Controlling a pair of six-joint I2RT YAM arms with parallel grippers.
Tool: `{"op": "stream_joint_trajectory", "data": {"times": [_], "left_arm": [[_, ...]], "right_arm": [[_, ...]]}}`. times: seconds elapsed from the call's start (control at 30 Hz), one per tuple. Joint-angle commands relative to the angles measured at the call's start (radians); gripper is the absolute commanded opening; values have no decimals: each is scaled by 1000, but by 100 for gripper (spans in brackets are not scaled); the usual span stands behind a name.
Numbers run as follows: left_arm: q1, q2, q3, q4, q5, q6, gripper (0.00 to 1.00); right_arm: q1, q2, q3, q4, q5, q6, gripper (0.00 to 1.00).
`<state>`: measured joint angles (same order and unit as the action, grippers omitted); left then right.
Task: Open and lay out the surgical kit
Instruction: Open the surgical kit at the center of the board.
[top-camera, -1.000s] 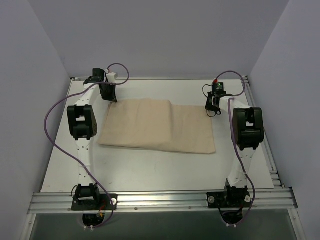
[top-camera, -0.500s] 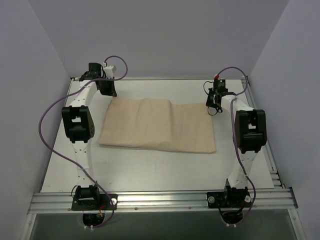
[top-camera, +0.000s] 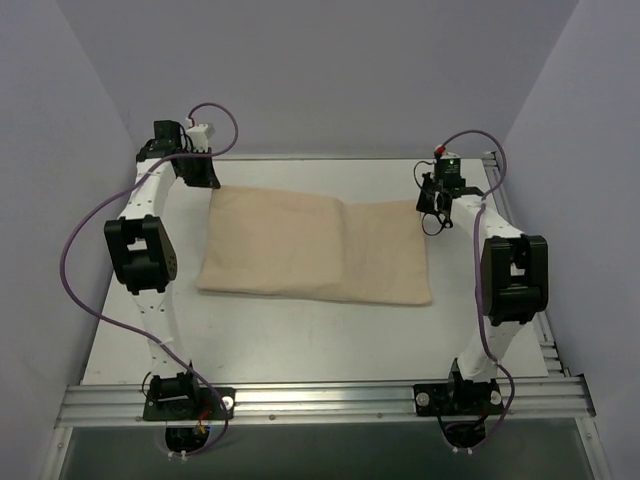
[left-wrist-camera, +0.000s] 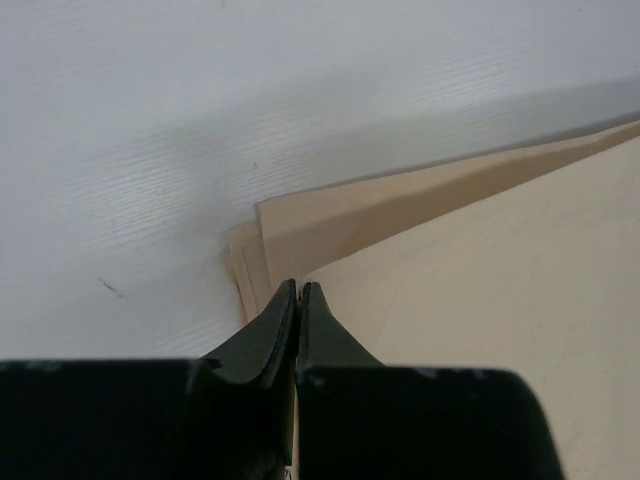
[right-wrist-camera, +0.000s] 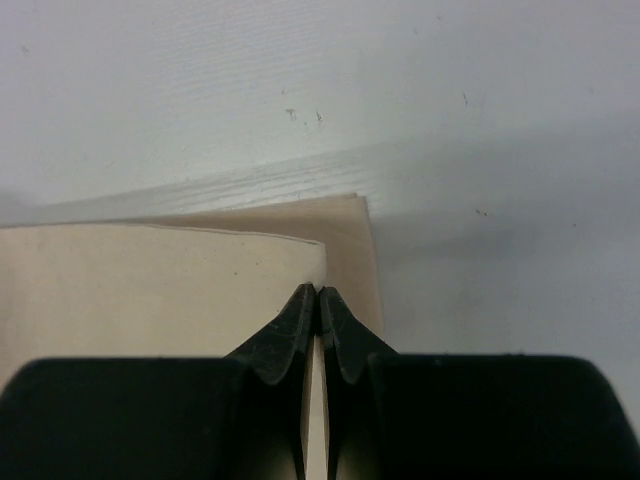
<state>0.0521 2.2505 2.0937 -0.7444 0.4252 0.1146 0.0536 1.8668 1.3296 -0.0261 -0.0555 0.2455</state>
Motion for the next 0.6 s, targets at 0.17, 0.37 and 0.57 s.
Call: {"op": "stream_joint_trajectory", "data": {"times": [0.17, 0.37, 0.57], "left_arm": [[60, -199, -165, 26, 106, 65, 2], [80, -307, -312, 31, 145, 120, 2], [87, -407, -411, -36, 156, 200, 2]], "right_arm": [[14, -293, -184, 78, -176, 17, 0], [40, -422, -288, 16, -207, 51, 0], [124, -546, -374, -185, -155, 119, 0]]}}
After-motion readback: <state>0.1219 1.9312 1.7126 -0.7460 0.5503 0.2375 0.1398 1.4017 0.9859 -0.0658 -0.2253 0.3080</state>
